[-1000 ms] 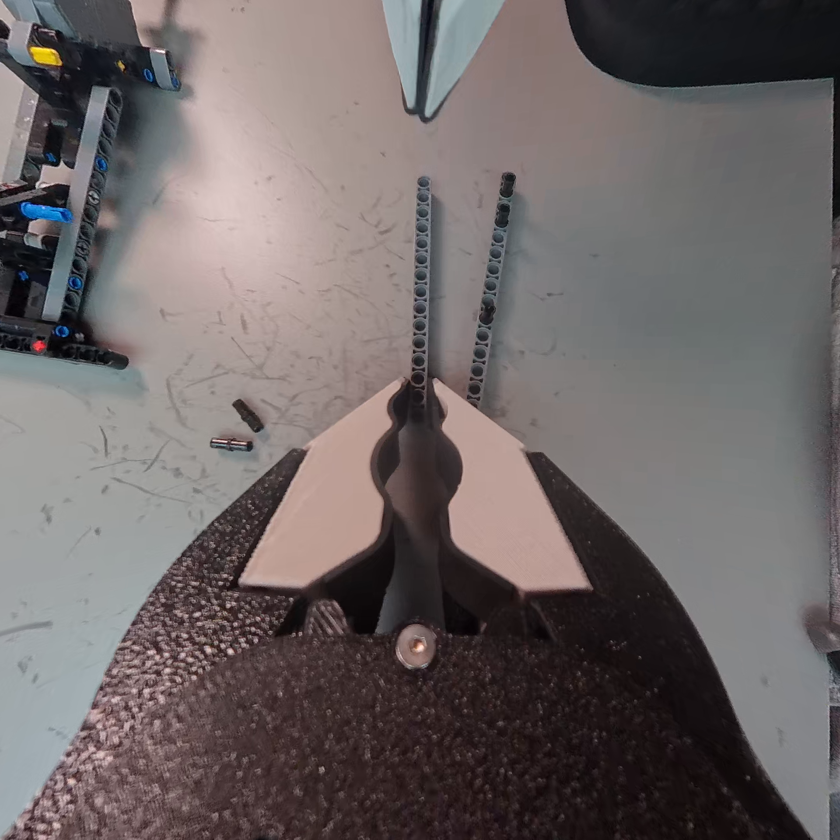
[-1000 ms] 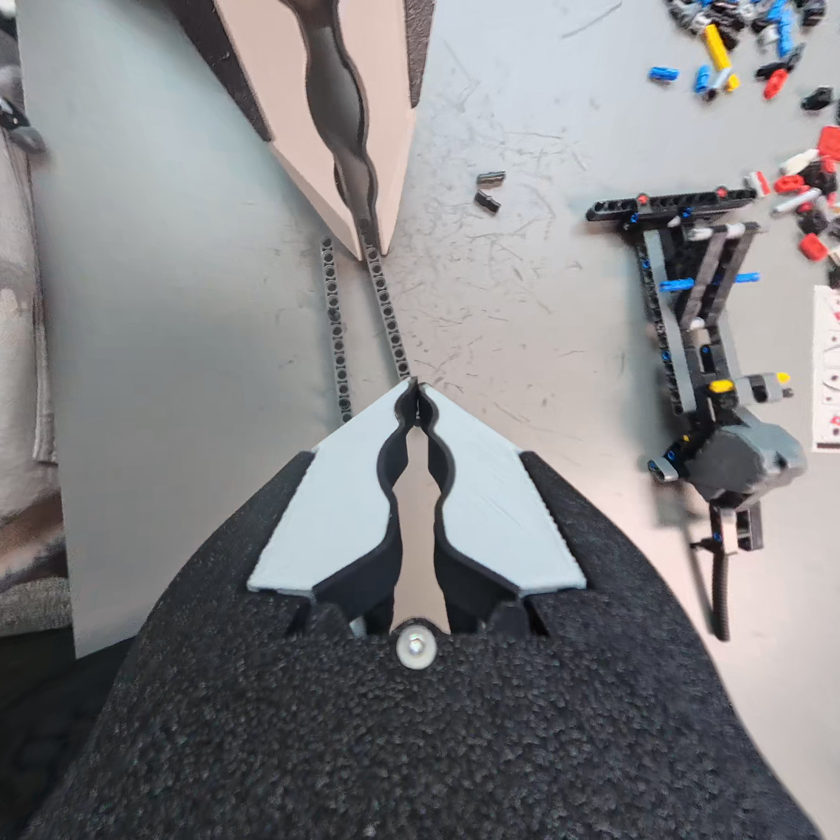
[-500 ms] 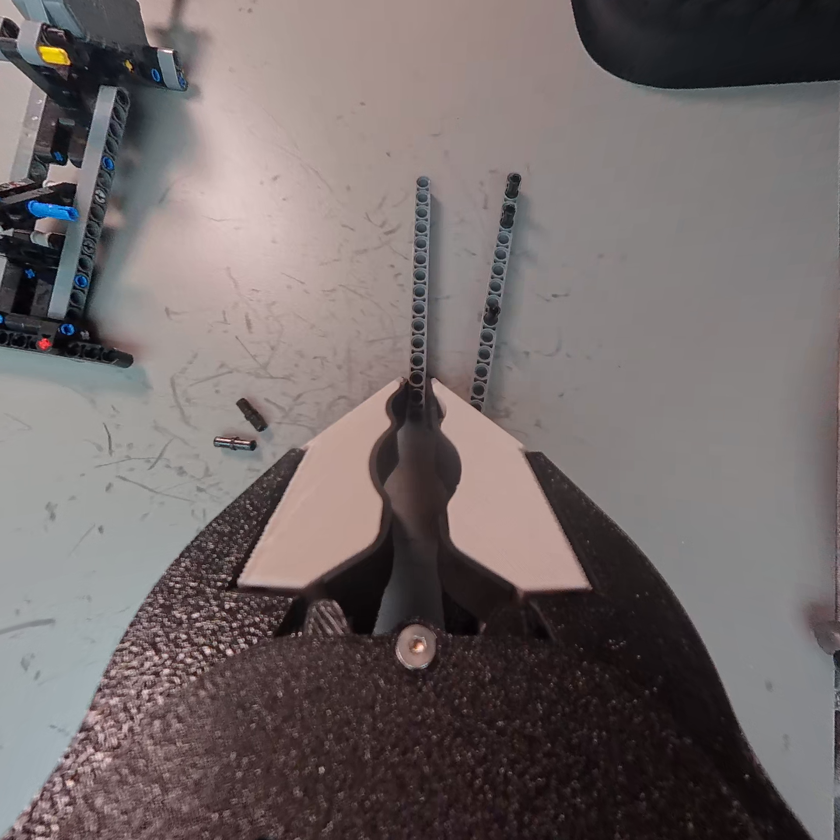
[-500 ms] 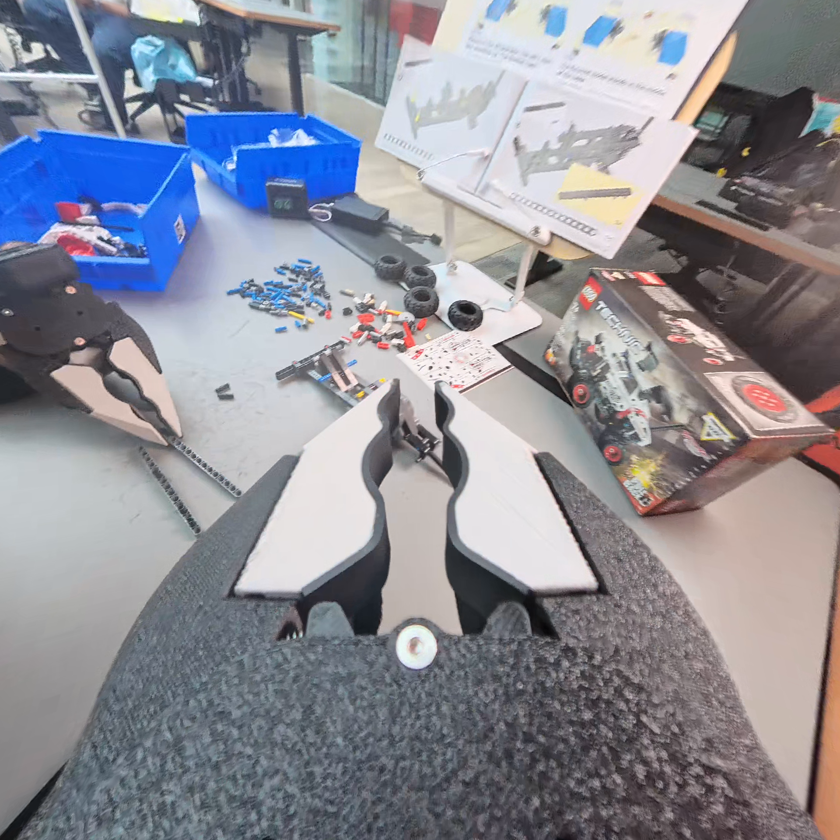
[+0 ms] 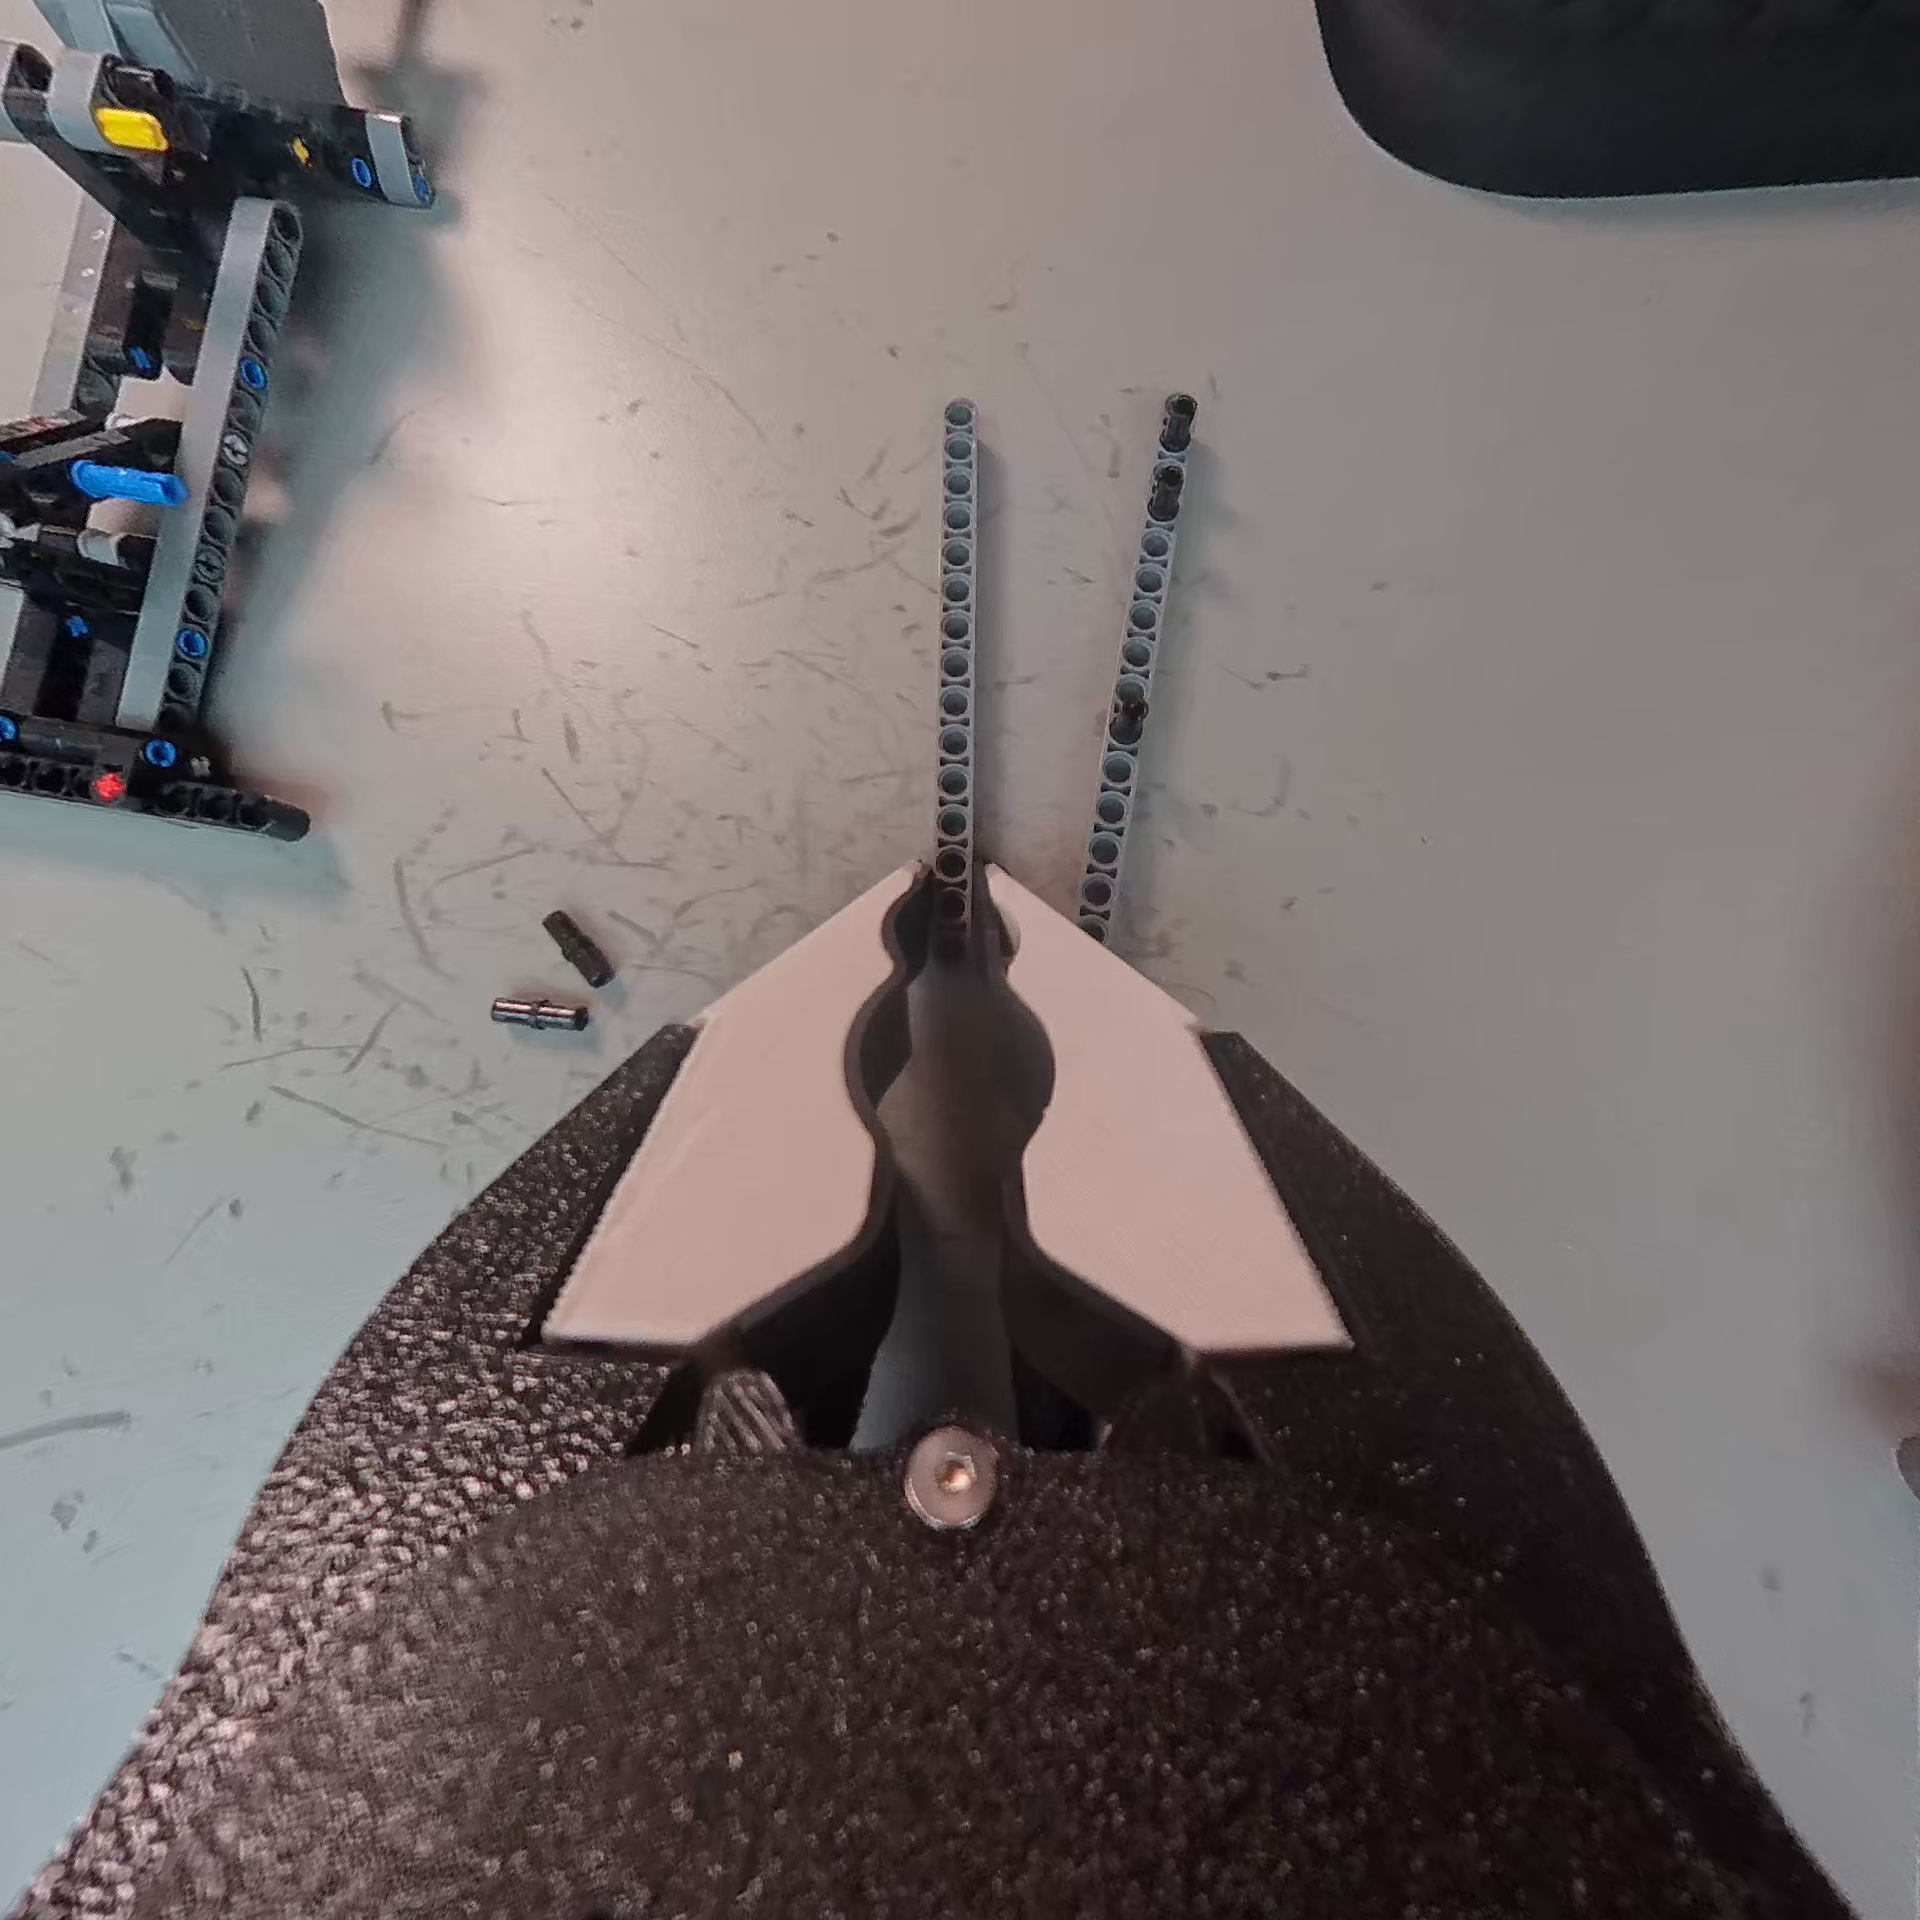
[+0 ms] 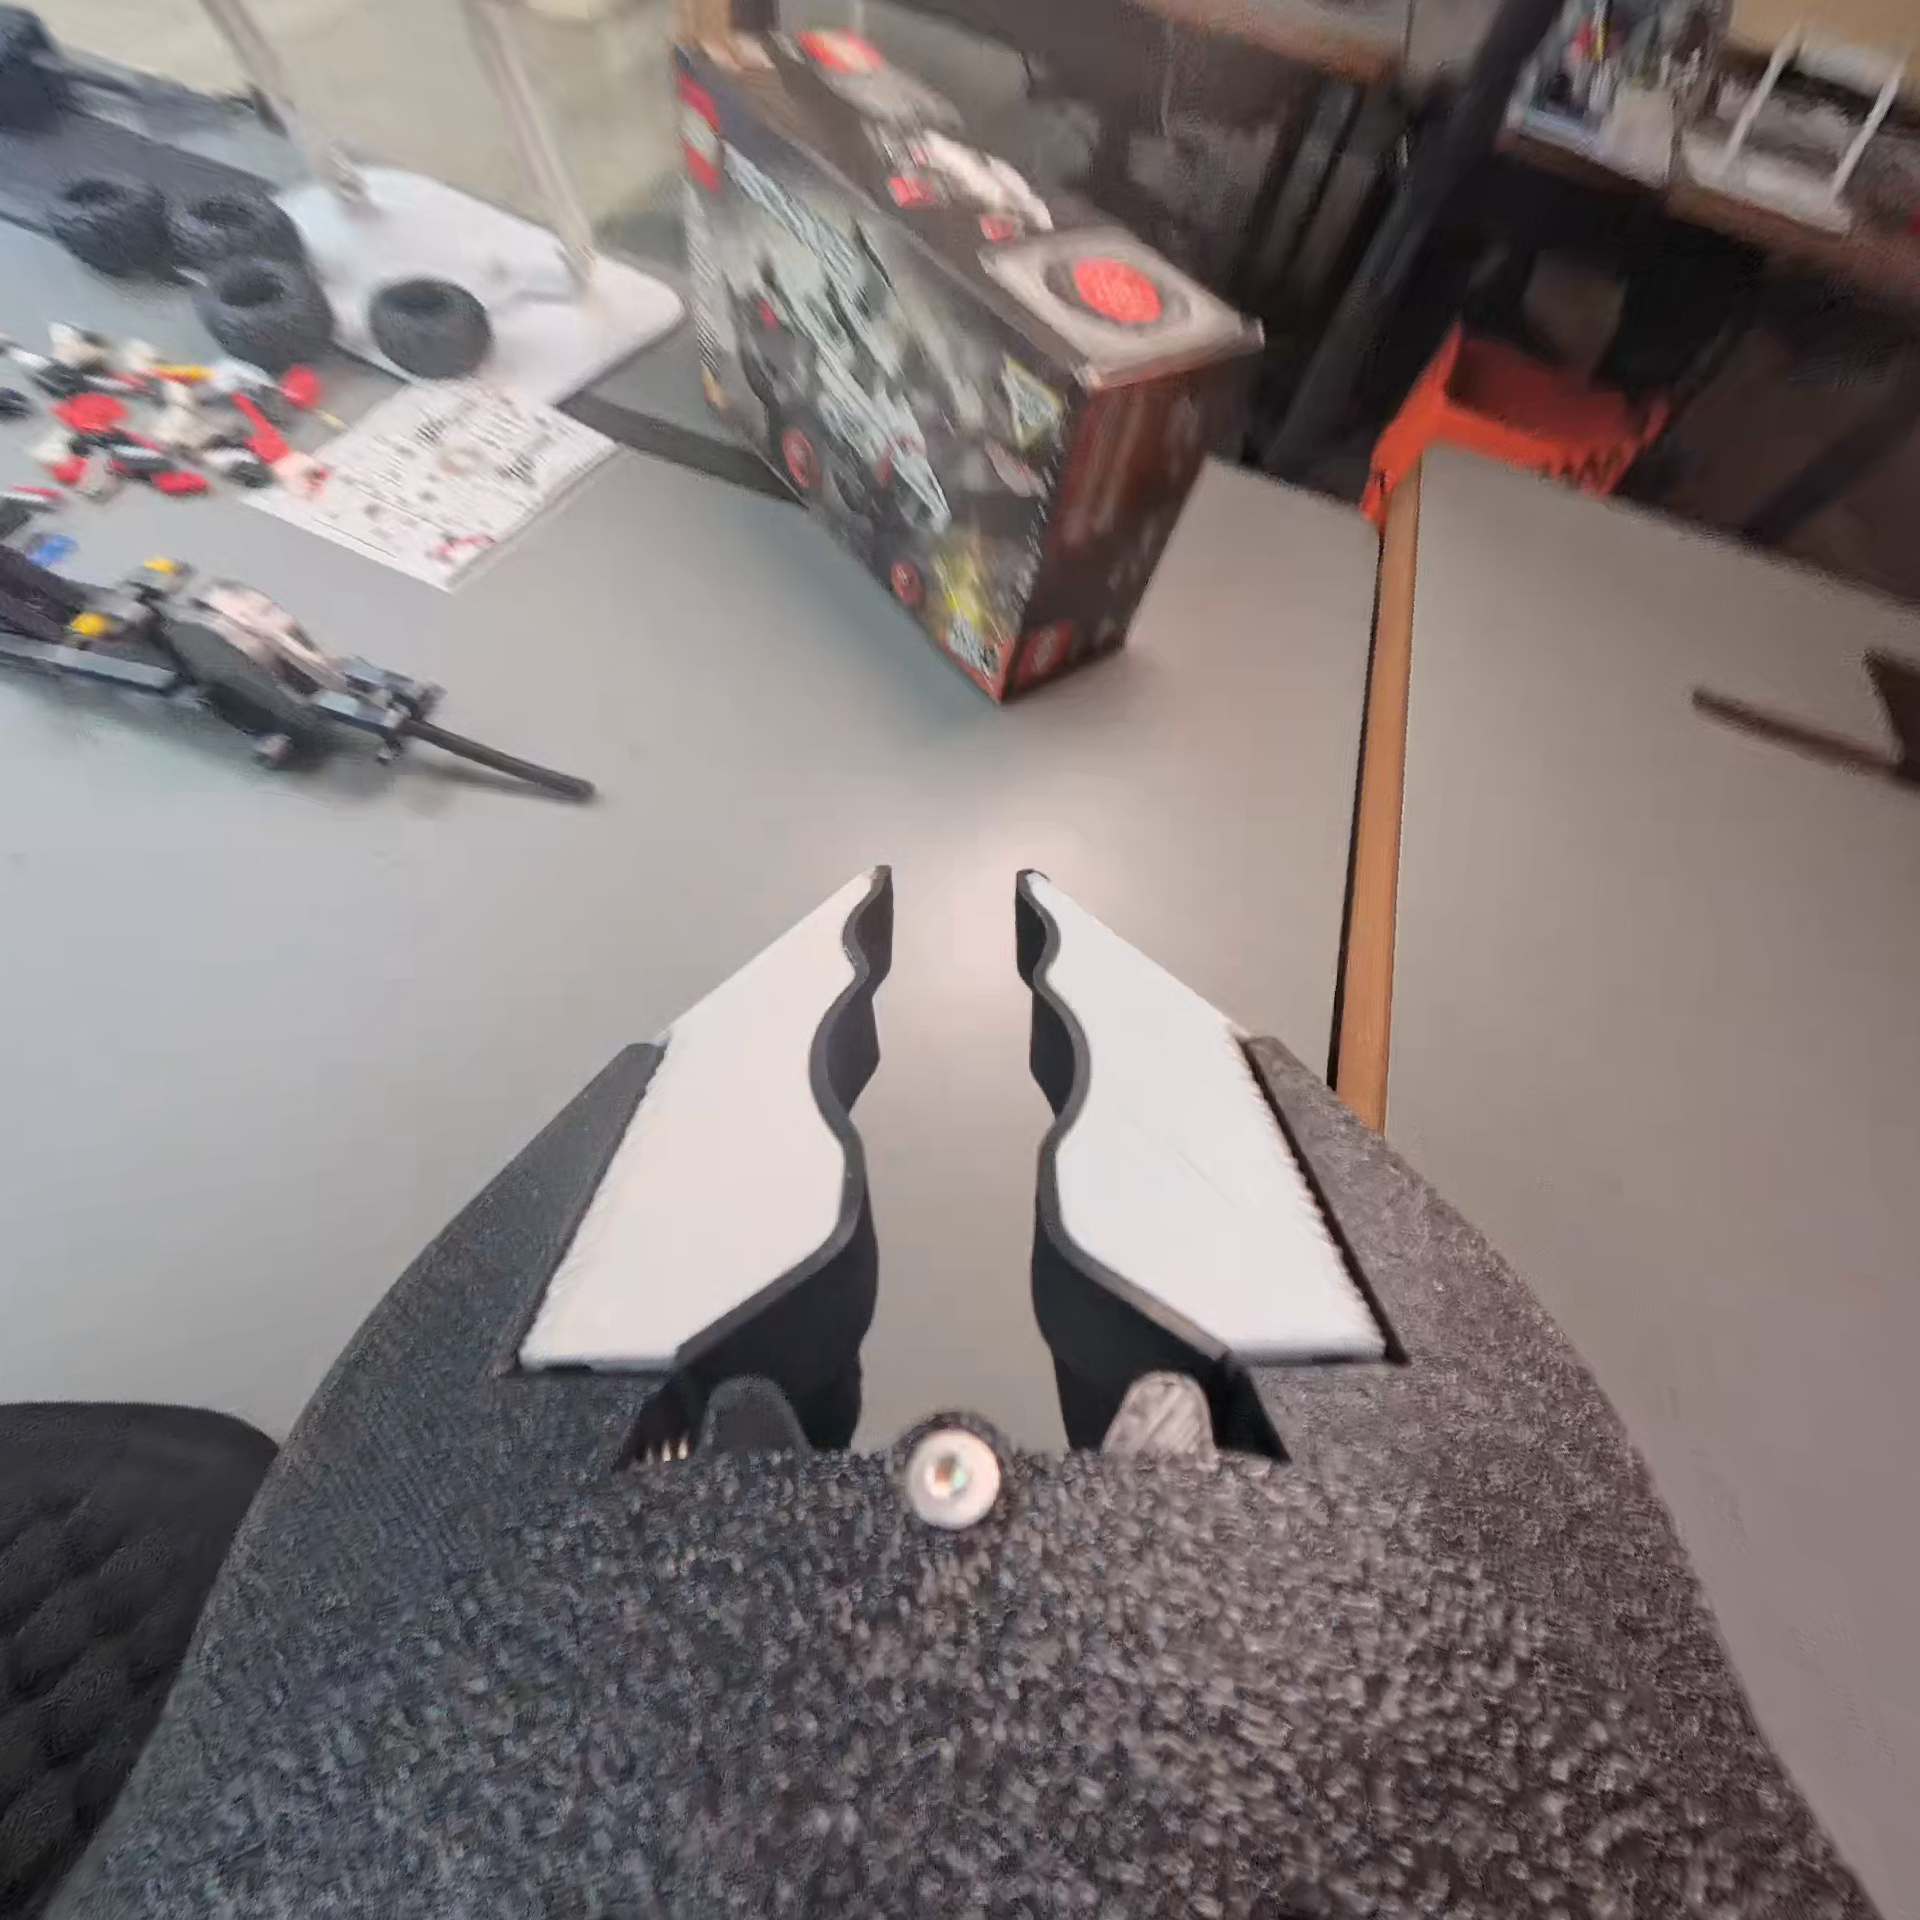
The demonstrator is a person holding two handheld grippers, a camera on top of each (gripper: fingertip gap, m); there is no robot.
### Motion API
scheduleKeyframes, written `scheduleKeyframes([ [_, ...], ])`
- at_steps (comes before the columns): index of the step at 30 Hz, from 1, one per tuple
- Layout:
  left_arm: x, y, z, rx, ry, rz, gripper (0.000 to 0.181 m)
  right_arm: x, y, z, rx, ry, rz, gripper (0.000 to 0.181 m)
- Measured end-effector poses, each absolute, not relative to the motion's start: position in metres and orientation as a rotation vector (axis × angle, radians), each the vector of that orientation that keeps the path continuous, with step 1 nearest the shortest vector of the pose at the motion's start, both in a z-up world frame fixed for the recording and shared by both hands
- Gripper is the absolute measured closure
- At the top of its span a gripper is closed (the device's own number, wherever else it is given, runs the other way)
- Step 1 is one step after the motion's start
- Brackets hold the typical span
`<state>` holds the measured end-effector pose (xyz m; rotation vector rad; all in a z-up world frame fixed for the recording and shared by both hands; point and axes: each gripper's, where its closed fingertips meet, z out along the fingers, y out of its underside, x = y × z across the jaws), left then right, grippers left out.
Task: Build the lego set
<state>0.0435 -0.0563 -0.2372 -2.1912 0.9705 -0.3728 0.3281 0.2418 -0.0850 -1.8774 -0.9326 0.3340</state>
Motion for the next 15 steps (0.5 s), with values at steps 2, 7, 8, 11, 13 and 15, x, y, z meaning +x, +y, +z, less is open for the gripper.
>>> scheduleKeyframes([
  [2,0.043,-0.056,-0.237,-2.19,0.971,-0.368,0.172,0.355,0.269,-0.123,-2.037,-0.803,0.298,0.157],
  [7,0.043,-0.055,-0.237,-2.192,0.964,-0.372,0.171,0.38,0.316,-0.181,-2.209,-0.625,0.262,0.148],
  [8,0.043,-0.055,-0.237,-2.192,0.962,-0.371,0.171,0.379,0.322,-0.19,-2.237,-0.605,0.282,0.145],
  [11,0.043,-0.055,-0.237,-2.194,0.96,-0.376,0.17,0.38,0.338,-0.214,-2.328,-0.593,0.234,0.14],
  [13,0.043,-0.055,-0.237,-2.196,0.957,-0.382,0.17,0.38,0.345,-0.225,-2.368,-0.586,0.217,0.141],
  [15,0.043,-0.055,-0.237,-2.197,0.957,-0.386,0.17,0.382,0.348,-0.233,-2.416,-0.578,0.184,0.146],
])
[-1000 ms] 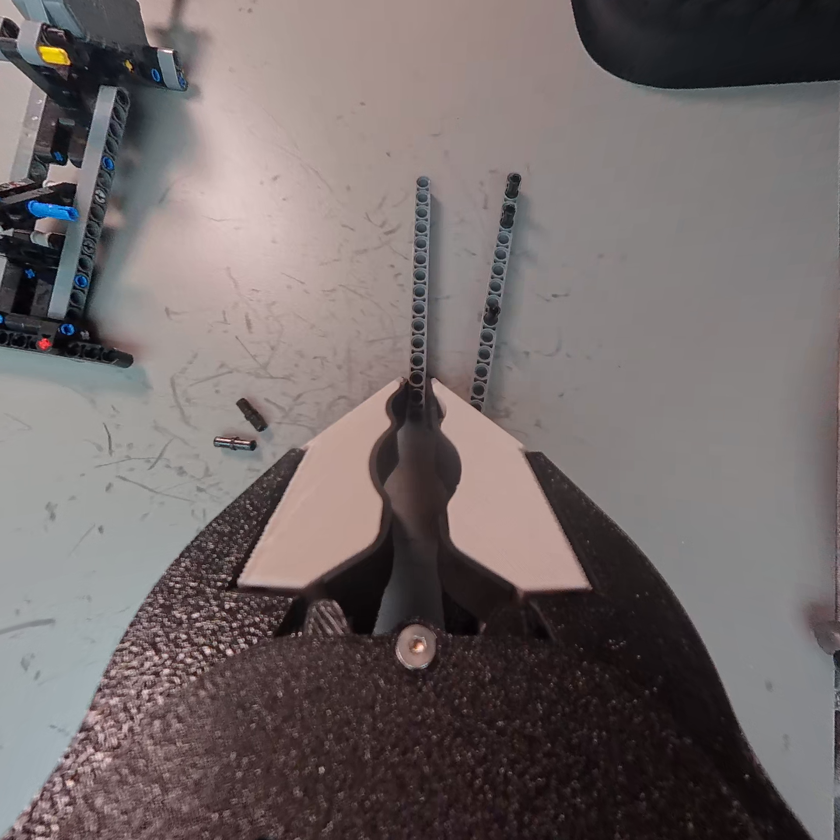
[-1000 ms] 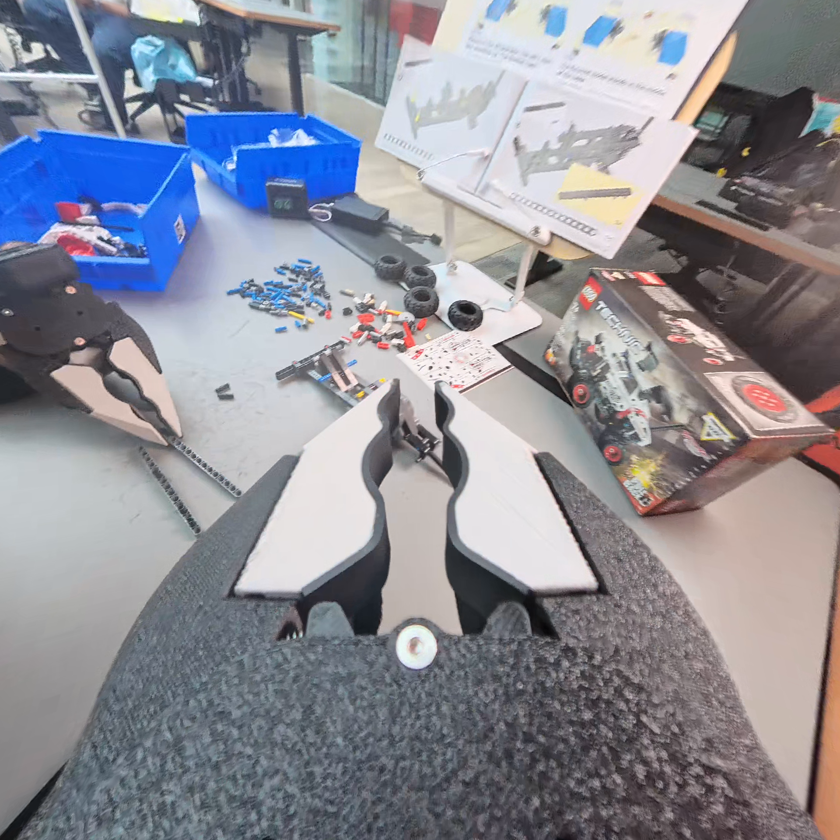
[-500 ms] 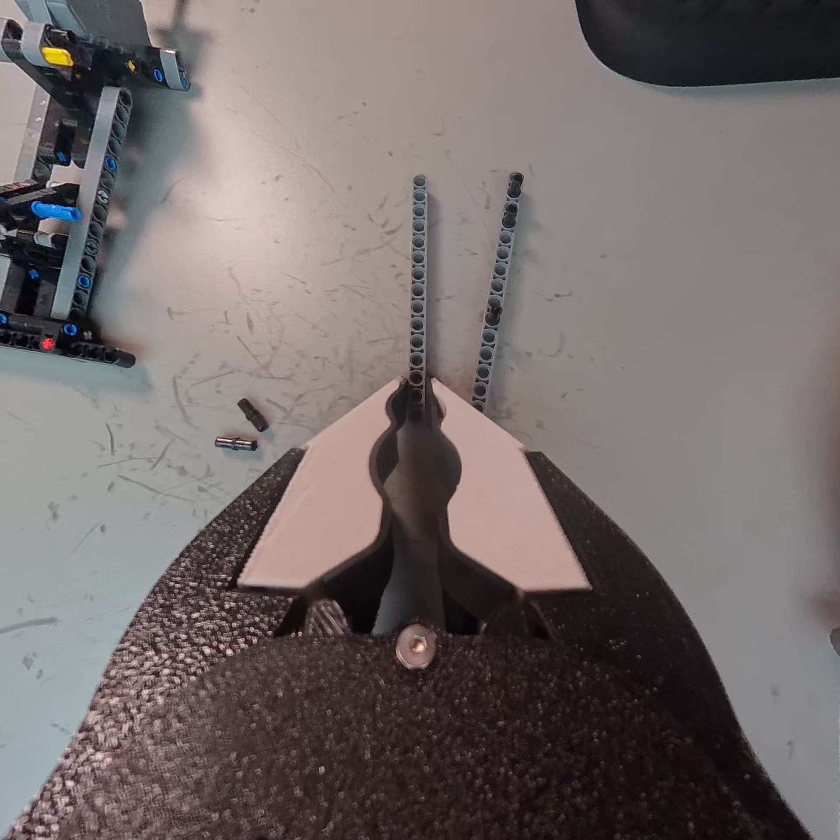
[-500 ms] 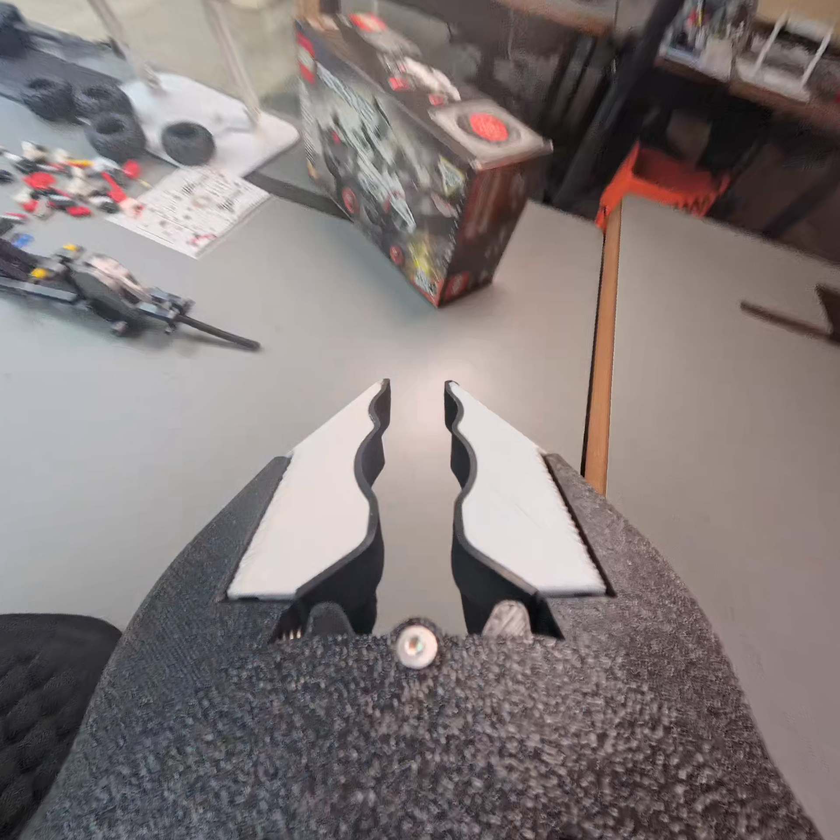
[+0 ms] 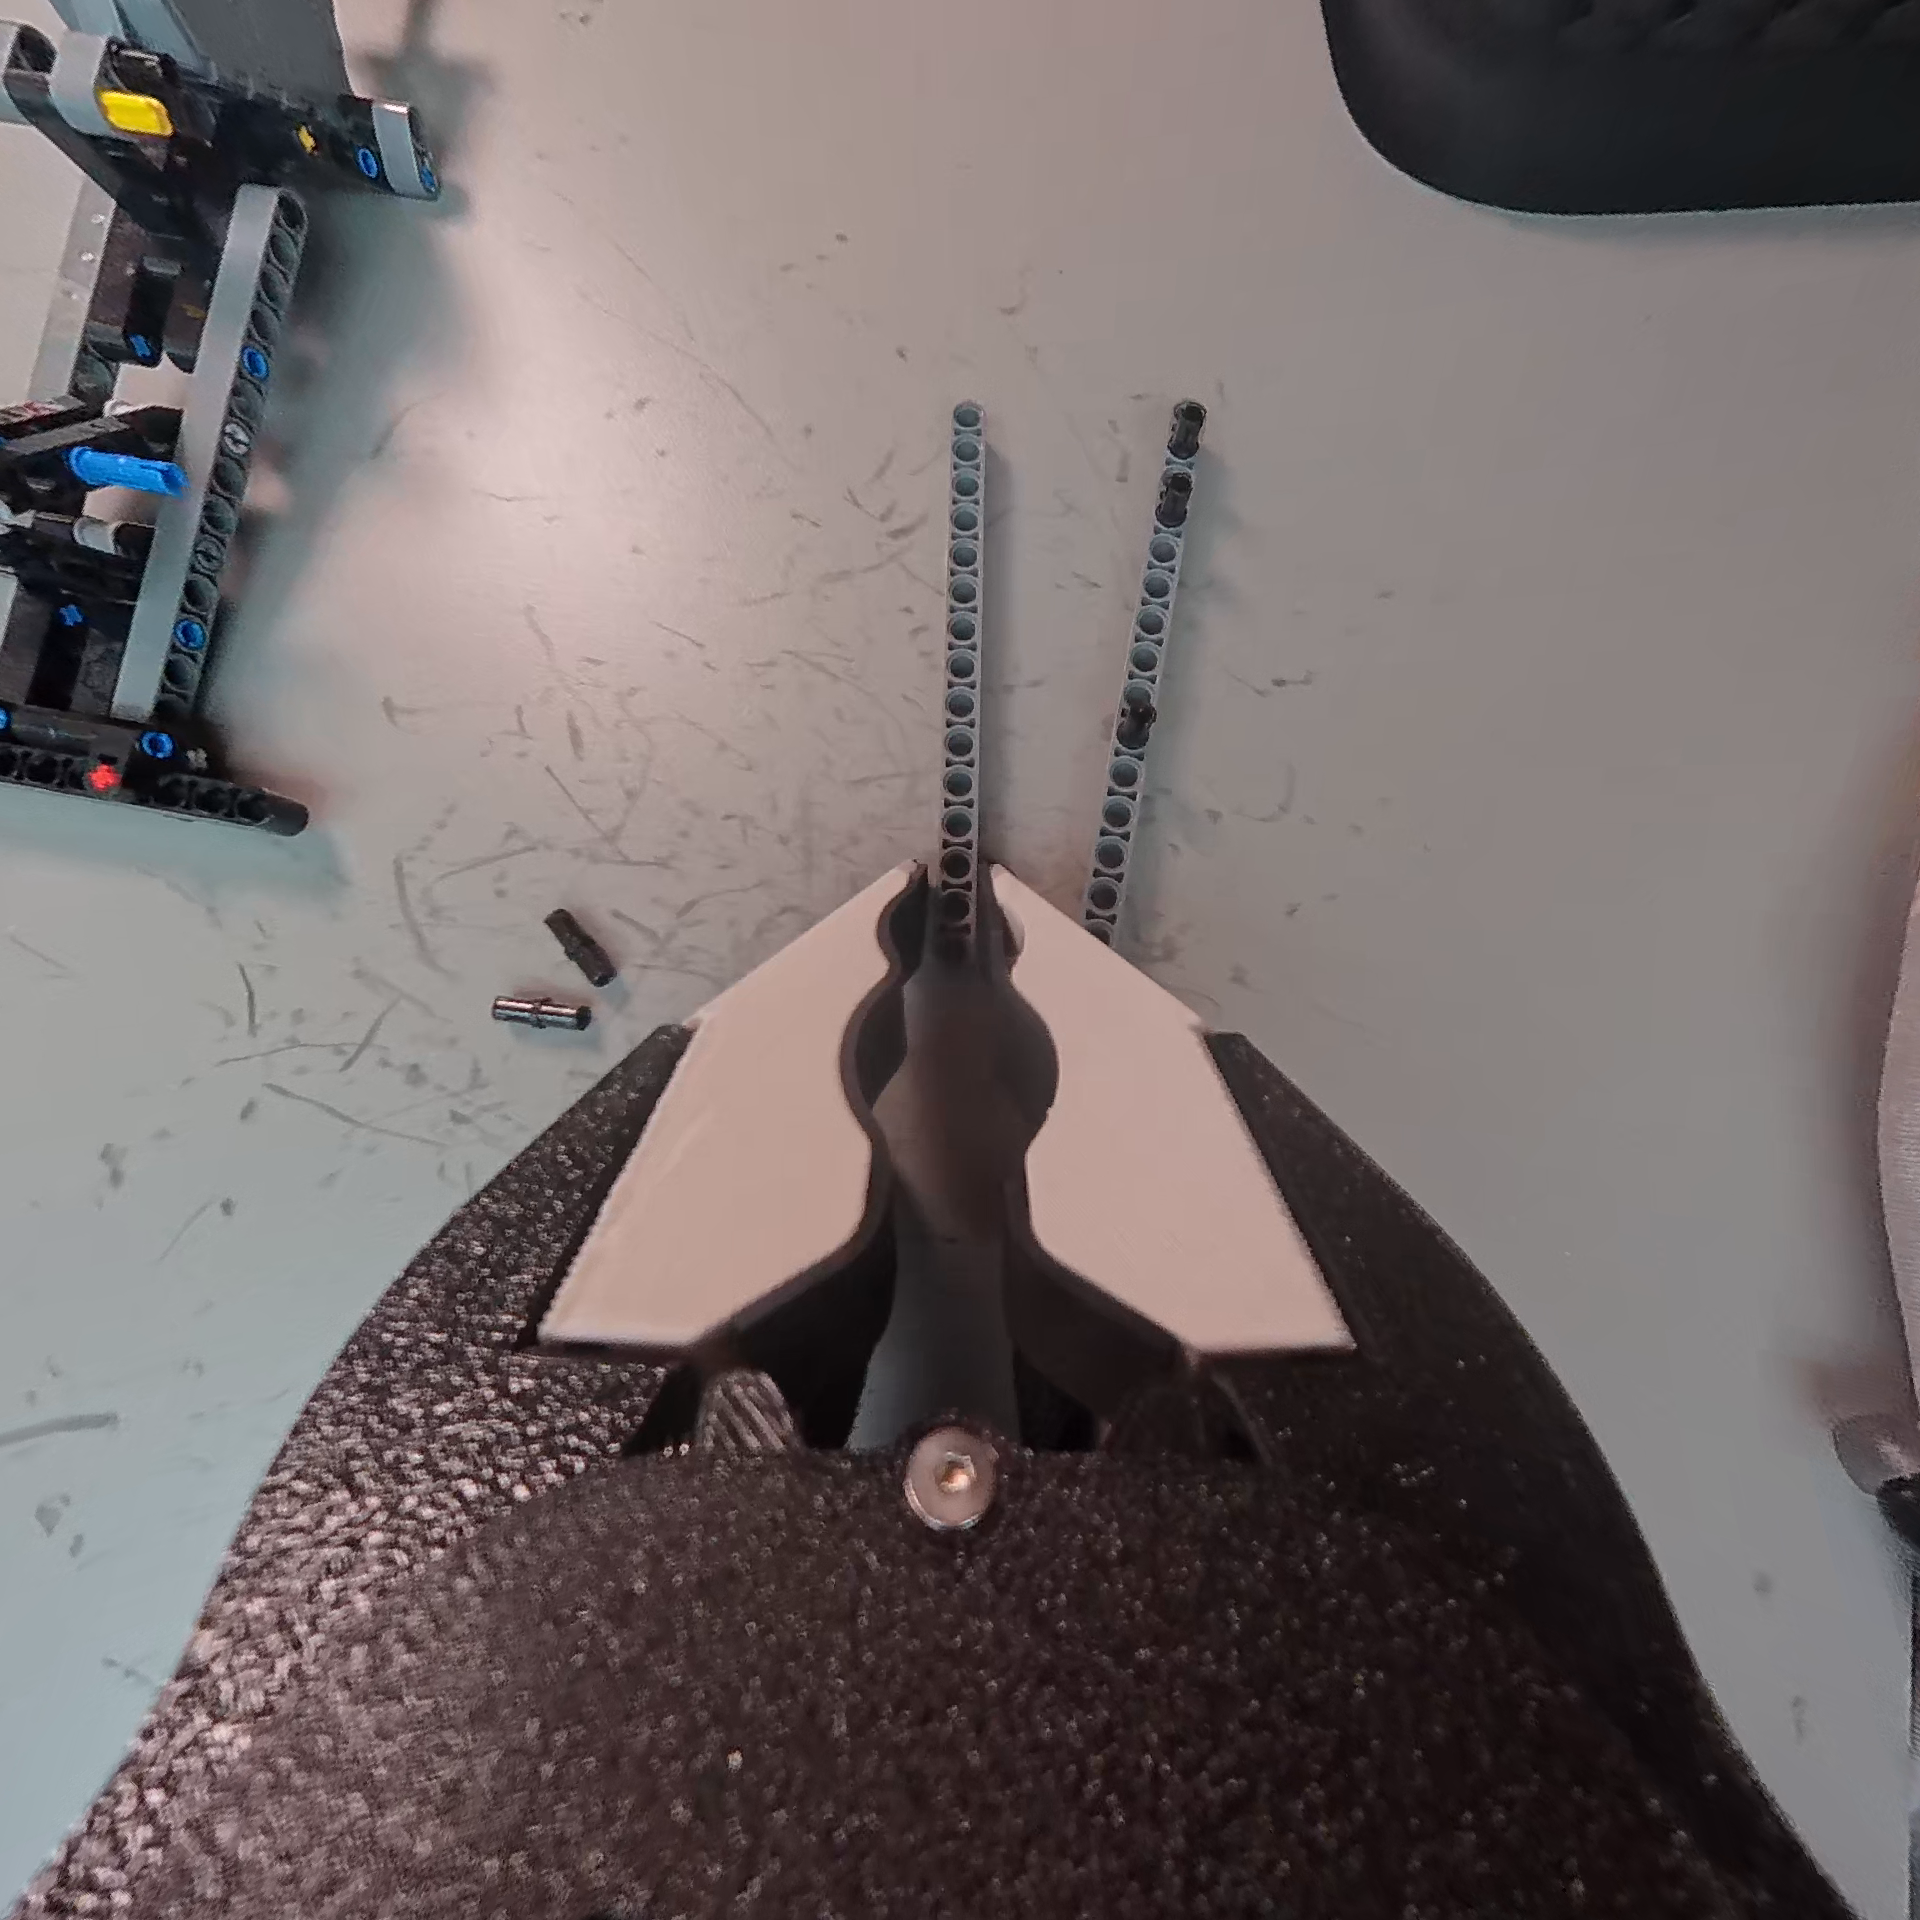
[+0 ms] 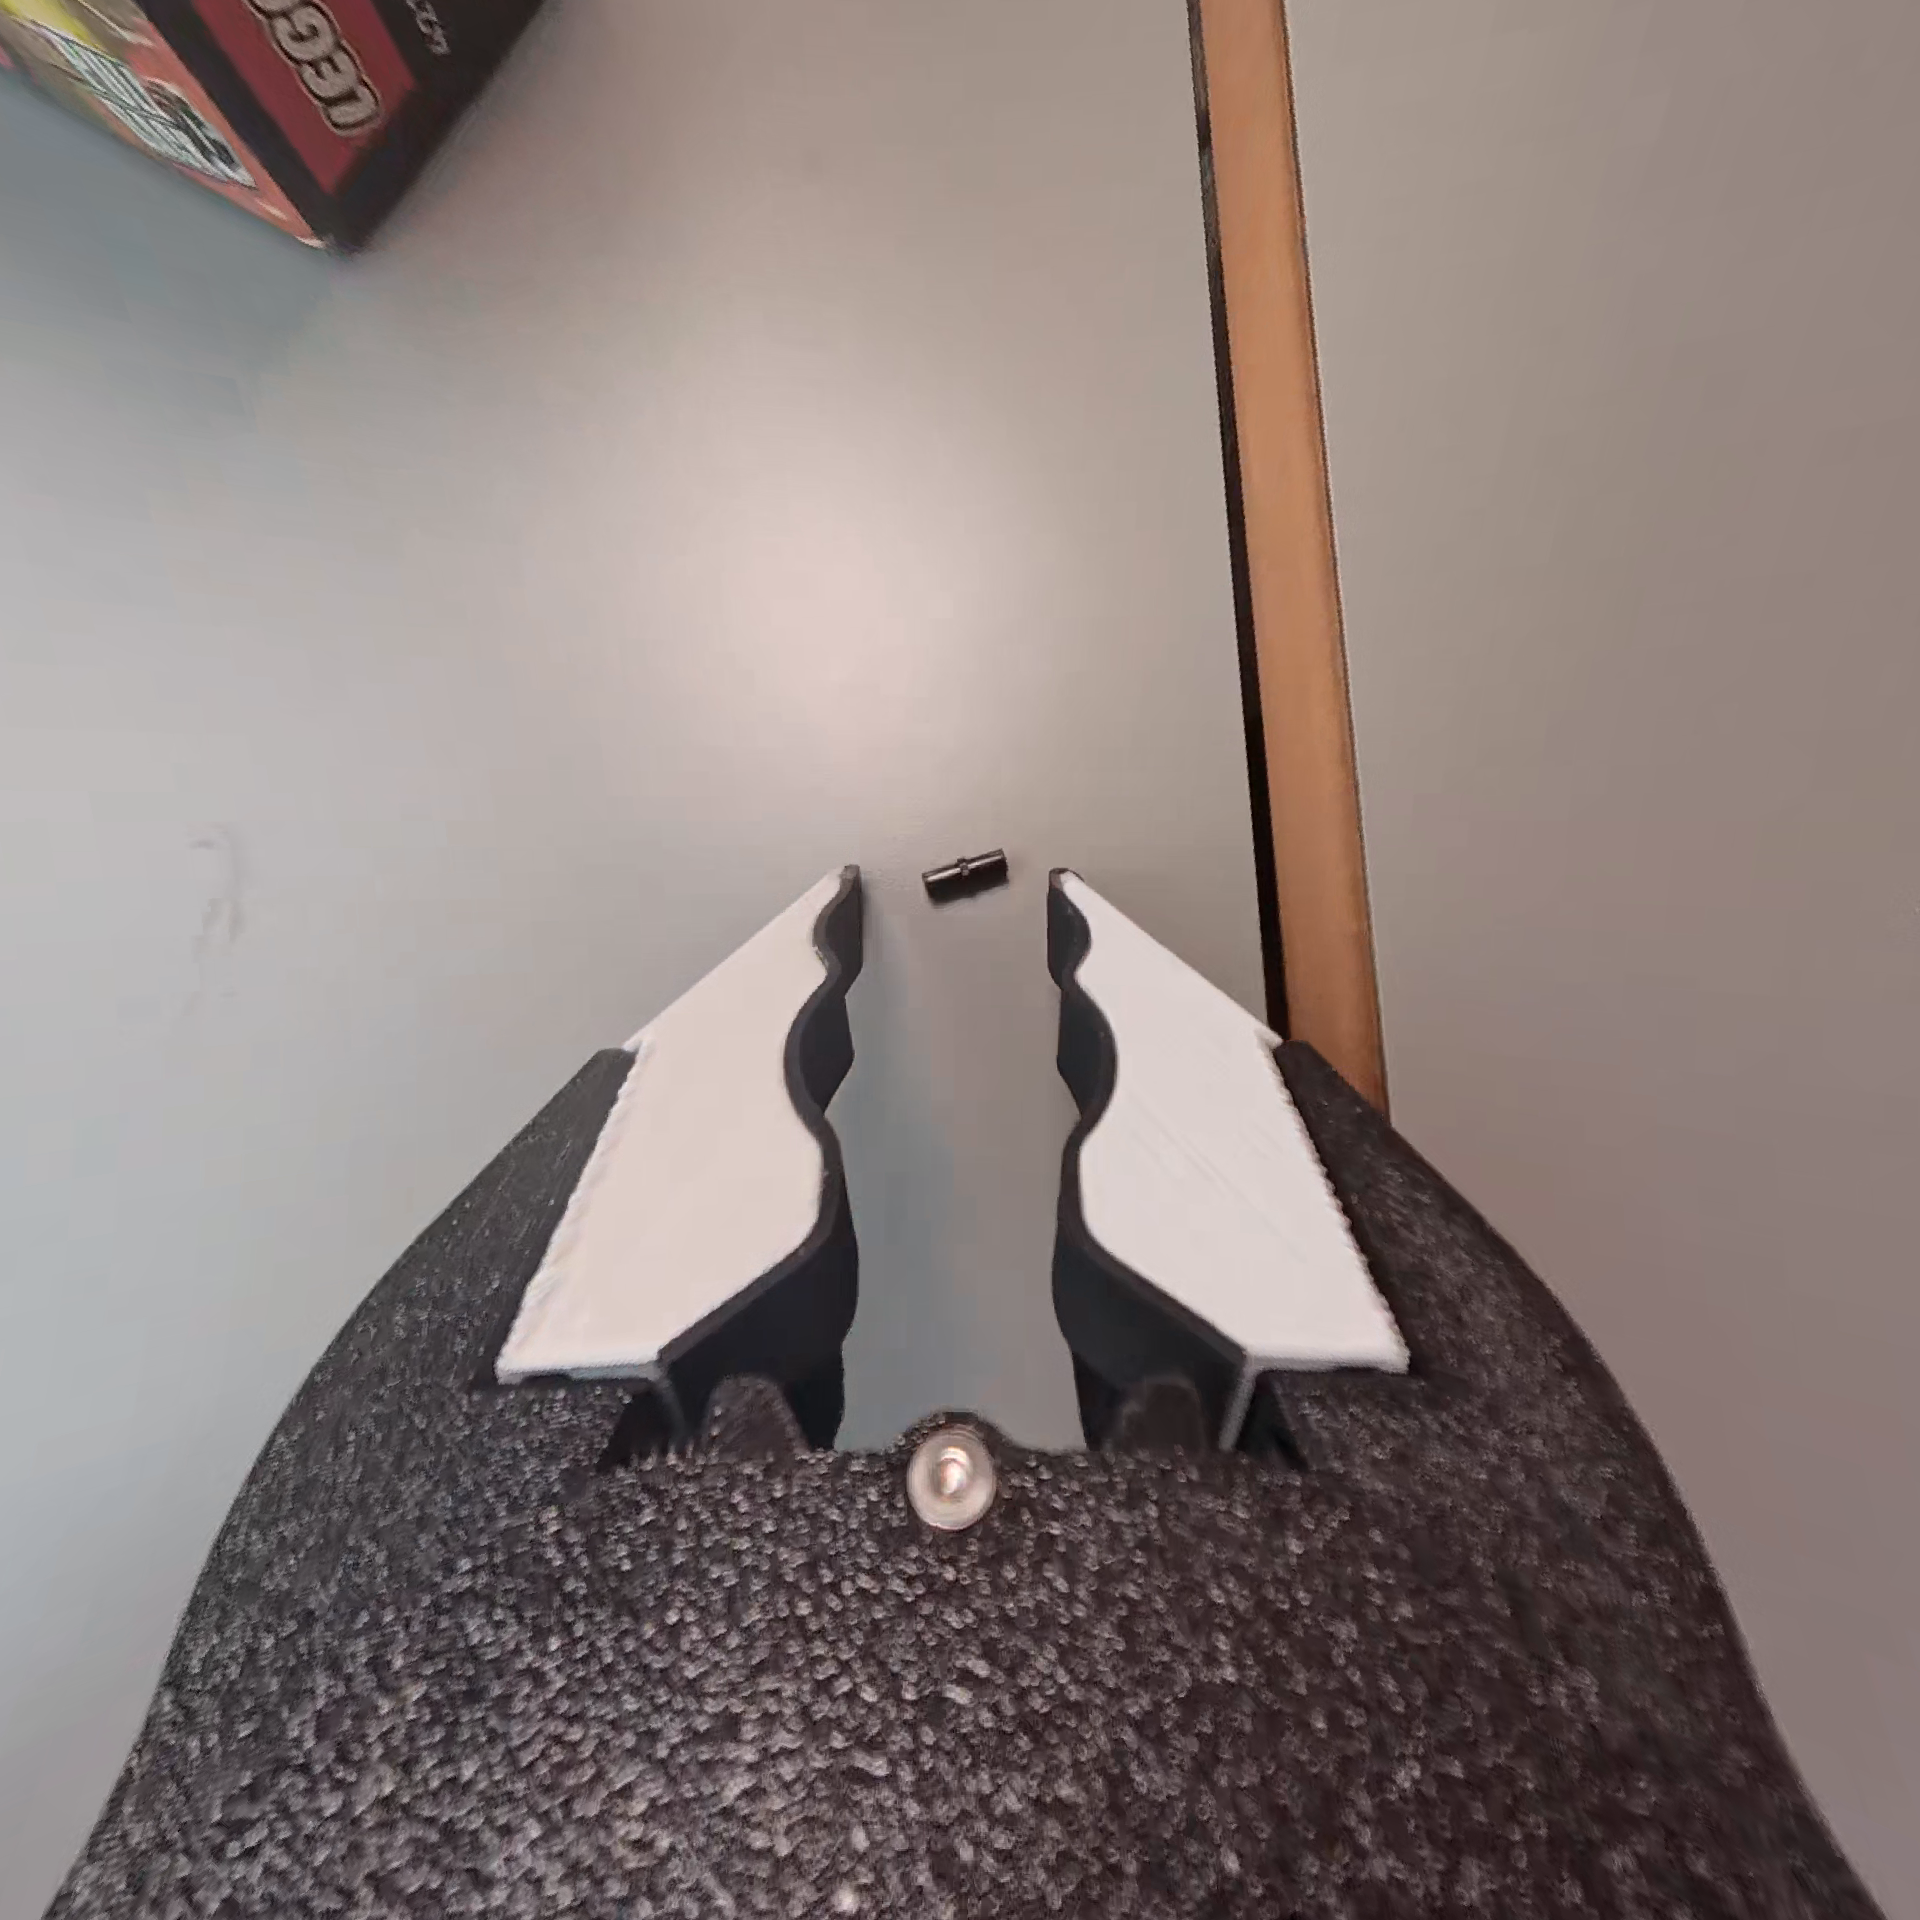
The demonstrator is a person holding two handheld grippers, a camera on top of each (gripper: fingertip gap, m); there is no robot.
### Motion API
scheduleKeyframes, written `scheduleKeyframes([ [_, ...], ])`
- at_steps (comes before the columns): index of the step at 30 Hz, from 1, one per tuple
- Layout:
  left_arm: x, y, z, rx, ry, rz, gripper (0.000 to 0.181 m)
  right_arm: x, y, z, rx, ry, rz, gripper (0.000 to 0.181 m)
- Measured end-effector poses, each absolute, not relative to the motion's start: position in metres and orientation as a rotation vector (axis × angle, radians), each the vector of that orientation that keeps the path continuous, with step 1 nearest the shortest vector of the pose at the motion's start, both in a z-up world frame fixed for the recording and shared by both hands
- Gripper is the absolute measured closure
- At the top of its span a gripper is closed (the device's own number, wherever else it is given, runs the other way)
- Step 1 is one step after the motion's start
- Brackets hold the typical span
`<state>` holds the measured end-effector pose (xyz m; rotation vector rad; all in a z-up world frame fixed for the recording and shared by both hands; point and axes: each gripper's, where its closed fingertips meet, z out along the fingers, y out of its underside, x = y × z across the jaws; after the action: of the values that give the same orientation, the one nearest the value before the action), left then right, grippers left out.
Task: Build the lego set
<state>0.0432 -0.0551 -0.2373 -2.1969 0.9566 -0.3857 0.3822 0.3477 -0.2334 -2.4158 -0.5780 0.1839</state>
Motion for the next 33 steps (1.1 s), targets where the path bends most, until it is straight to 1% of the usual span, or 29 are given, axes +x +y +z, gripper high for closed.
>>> scheduleKeyframes([
  [2,0.043,-0.055,-0.237,-2.199,0.955,-0.392,0.17,0.383,0.35,-0.233,-2.422,-0.572,0.155,0.154],
  [6,0.043,-0.055,-0.237,-2.2,0.954,-0.4,0.17,0.382,0.349,-0.234,-2.443,-0.572,0.145,0.159],
  [8,0.043,-0.055,-0.237,-2.199,0.958,-0.399,0.17,0.379,0.348,-0.234,-2.442,-0.591,0.145,0.166],
  [15,0.044,-0.056,-0.237,-2.192,0.966,-0.386,0.171,0.37,0.344,-0.232,-2.387,-0.702,0.194,0.168],
  [16,0.044,-0.056,-0.237,-2.191,0.968,-0.384,0.171,0.362,0.34,-0.229,-2.339,-0.752,0.246,0.178],
  [17,0.044,-0.057,-0.237,-2.189,0.971,-0.387,0.168,0.349,0.334,-0.221,-2.268,-0.808,0.305,0.178],
  [20,0.044,-0.057,-0.234,-2.183,0.961,-0.409,0.16,0.291,0.287,-0.19,-2.003,-1.053,0.504,0.178],
  [26,0.039,-0.047,-0.208,-2.09,0.837,-0.496,0.16,0.19,0.158,-0.15,-1.605,-1.42,0.748,0.178],
  [30,0.046,-0.043,-0.171,-1.932,0.701,-0.659,0.159,0.131,0.067,-0.137,-1.314,-1.67,0.734,0.178],
  [33,0.053,-0.044,-0.153,-1.853,0.619,-0.789,0.157,0.094,0.007,-0.139,-1.125,-1.818,0.684,0.178],
])
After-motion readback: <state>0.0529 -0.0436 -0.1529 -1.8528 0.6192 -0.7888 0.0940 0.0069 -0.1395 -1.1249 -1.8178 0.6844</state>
